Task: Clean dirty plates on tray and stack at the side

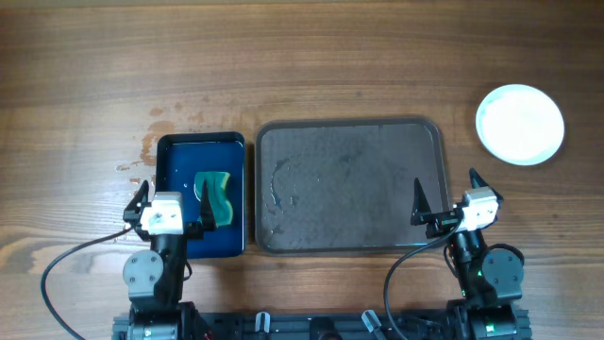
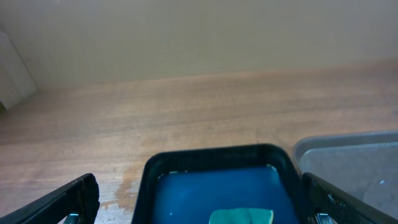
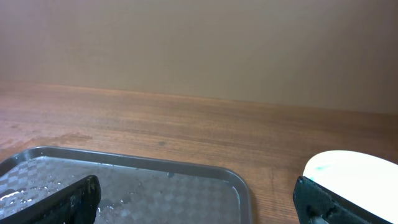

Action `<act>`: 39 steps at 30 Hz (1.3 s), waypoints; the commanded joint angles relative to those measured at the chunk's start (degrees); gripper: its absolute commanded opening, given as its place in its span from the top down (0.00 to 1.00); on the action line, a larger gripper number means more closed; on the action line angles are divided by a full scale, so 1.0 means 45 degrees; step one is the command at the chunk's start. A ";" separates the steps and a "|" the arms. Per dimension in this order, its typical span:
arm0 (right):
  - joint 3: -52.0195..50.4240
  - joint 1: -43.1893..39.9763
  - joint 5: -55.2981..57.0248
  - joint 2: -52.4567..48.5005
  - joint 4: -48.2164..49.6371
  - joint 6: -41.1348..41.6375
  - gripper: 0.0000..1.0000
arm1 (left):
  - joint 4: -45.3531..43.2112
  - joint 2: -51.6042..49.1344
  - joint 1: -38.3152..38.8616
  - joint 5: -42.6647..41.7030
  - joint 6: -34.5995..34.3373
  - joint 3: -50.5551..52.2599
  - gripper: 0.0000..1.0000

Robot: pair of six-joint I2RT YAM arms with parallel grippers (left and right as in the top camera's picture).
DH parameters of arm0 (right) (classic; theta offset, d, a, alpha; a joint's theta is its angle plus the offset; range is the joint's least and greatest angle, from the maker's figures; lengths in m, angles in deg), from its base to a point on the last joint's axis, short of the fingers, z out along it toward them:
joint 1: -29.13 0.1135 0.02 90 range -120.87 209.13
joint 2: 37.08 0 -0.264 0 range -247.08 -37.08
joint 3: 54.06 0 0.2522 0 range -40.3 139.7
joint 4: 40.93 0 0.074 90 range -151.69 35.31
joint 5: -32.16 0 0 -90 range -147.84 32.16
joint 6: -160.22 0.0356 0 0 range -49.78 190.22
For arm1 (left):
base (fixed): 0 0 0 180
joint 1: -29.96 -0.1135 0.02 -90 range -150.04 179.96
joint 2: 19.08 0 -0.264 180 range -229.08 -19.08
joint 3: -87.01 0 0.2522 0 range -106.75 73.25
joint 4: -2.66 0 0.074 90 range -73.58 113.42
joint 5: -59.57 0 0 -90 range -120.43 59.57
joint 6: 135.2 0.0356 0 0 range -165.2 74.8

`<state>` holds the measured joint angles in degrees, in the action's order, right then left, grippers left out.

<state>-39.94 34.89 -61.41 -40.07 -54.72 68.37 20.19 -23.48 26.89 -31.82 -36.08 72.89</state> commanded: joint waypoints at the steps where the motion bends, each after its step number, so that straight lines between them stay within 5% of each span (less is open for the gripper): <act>1: -0.0019 0.0058 0.0131 -0.0015 0.0029 -0.0233 0.00 | 0.0117 -0.0486 -0.0058 0.0175 0.0597 0.0010 0.00; 39: -0.0019 0.0058 0.0131 -0.0015 0.0029 -0.0233 0.00 | 0.0083 -0.0418 -0.0058 0.0364 0.0593 0.0010 0.00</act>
<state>-39.94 34.89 -61.39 -40.07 -54.72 68.37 20.14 -25.93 26.89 -31.16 -34.72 72.86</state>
